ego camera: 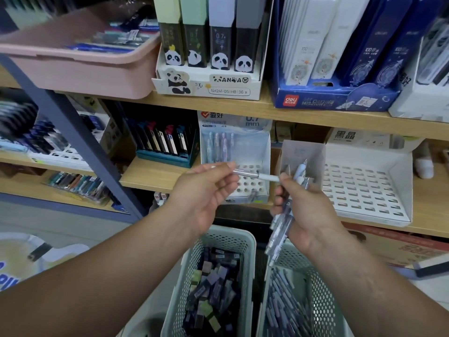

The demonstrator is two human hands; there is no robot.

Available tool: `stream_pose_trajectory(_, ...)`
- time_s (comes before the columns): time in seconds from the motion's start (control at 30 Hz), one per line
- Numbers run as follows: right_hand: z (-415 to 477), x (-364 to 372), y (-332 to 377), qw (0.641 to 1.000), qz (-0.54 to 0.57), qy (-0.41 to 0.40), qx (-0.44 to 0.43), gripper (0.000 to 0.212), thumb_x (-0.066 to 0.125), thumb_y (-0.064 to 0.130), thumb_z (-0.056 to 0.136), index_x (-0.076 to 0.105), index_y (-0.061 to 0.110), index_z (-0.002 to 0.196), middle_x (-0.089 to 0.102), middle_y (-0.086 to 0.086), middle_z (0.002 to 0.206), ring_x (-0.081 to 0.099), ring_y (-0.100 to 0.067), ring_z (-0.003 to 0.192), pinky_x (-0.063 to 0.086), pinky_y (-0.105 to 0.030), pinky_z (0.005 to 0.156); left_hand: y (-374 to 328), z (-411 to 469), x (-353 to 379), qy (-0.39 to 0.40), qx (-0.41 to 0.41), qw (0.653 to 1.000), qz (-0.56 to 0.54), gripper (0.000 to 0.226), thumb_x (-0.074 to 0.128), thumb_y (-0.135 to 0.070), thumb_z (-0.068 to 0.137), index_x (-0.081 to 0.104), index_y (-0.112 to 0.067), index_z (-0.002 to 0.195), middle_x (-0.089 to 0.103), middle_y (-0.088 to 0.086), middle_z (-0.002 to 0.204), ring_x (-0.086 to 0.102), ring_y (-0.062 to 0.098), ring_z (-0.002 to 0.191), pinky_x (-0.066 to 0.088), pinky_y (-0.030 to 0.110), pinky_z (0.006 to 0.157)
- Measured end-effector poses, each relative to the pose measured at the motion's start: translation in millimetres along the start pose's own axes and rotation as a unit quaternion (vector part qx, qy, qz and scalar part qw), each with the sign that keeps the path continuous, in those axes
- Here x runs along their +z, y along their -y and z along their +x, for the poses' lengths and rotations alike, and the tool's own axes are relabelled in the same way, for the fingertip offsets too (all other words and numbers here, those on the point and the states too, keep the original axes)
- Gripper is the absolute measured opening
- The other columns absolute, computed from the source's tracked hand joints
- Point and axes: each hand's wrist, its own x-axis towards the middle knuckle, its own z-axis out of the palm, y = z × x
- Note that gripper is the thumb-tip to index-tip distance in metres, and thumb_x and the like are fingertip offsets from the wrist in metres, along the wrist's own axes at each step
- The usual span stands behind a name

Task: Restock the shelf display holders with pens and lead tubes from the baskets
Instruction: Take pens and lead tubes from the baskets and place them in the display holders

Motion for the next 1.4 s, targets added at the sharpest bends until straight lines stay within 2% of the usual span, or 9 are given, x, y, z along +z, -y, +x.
stream_pose_trajectory(0.13,-1,12,-9,0.999,-0.032,0.037,0.017,0.007,0.066,0.015,0.097,0.064,0.012,0.104,0.058,0.001,0.060,0.046,-0.010,0.049,0.040,-0.024,0.045,-9,9,-10,-0.040,0.027,0.998,-0.047,0.017,0.078,-0.010,0.081,0.069,-0.005,0.094,0.075,0.006,0.077,0.073,0.013,0.069,0.057,0.021,0.061)
stream_pose_trajectory(0.27,1,15,-15,0.998,-0.048,0.028,0.031,0.010,0.065,0.015,0.098,0.062,0.013,0.107,0.058,0.002,0.057,0.046,-0.009,0.048,0.039,-0.025,0.046,-29,24,-19,-0.065,0.167,0.981,0.074,0.007,0.075,-0.010,0.087,0.076,-0.012,0.094,0.076,0.004,0.080,0.070,0.014,0.070,0.056,0.022,0.064)
stream_pose_trajectory(0.43,7,7,-11,0.999,-0.040,0.012,0.033,0.004,0.064,0.014,0.099,0.063,0.013,0.103,0.057,0.001,0.057,0.046,-0.009,0.047,0.038,-0.024,0.043,-39,39,-30,-0.087,0.361,0.846,0.384,0.021,0.079,-0.014,0.085,0.073,-0.034,0.083,0.074,-0.016,0.079,0.068,0.001,0.070,0.055,0.015,0.068)
stream_pose_trajectory(0.57,10,3,-10,0.999,-0.043,0.008,0.029,0.005,0.063,0.014,0.099,0.065,0.012,0.104,0.057,0.001,0.059,0.046,-0.011,0.050,0.039,-0.024,0.044,-33,44,-31,-0.090,0.384,0.803,0.448,0.024,0.079,-0.016,0.086,0.070,-0.039,0.089,0.070,-0.020,0.072,0.065,-0.005,0.070,0.048,0.005,0.064)
stream_pose_trajectory(0.8,11,-4,-9,0.999,-0.041,0.008,0.022,0.008,0.065,0.016,0.098,0.064,0.014,0.106,0.056,0.000,0.060,0.046,-0.011,0.051,0.040,-0.024,0.043,-22,58,-30,-0.071,0.385,0.770,0.503,0.012,0.078,-0.011,0.085,0.076,-0.020,0.092,0.069,-0.012,0.077,0.064,0.003,0.076,0.053,0.012,0.070)
stream_pose_trajectory(0.97,12,-9,-4,0.999,-0.036,0.006,0.027,0.006,0.068,0.017,0.097,0.064,0.014,0.101,0.057,-0.001,0.061,0.047,-0.011,0.052,0.040,-0.024,0.043,-19,63,-31,-0.082,0.391,0.760,0.512,0.033,0.079,-0.013,0.083,0.058,-0.033,0.097,0.062,-0.013,0.074,0.062,0.000,0.065,0.053,0.015,0.062)
stream_pose_trajectory(1.13,11,-11,-4,0.999,-0.029,0.008,0.027,0.009,0.068,0.017,0.096,0.063,0.013,0.102,0.056,-0.001,0.060,0.047,-0.010,0.050,0.040,-0.023,0.043,-18,65,-28,-0.093,0.459,0.665,0.582,0.025,0.080,-0.018,0.084,0.070,-0.018,0.107,0.068,-0.005,0.087,0.059,0.012,0.070,0.054,0.030,0.072)
stream_pose_trajectory(1.23,10,-12,-2,0.999,-0.027,0.010,0.030,0.007,0.068,0.018,0.097,0.063,0.014,0.100,0.057,0.000,0.060,0.047,-0.010,0.050,0.040,-0.023,0.043,-19,65,-27,-0.095,0.501,0.605,0.612,0.029,0.080,-0.018,0.085,0.075,-0.012,0.112,0.069,0.007,0.086,0.064,0.026,0.071,0.056,0.038,0.065)
stream_pose_trajectory(1.4,7,-15,2,0.999,-0.016,0.006,0.034,0.004,0.066,0.016,0.098,0.063,0.014,0.097,0.057,-0.001,0.060,0.047,-0.011,0.050,0.040,-0.024,0.043,-18,67,-28,-0.100,0.474,0.573,0.661,0.040,0.076,-0.027,0.088,0.070,-0.018,0.127,0.066,0.008,0.089,0.065,0.032,0.072,0.054,0.036,0.060)
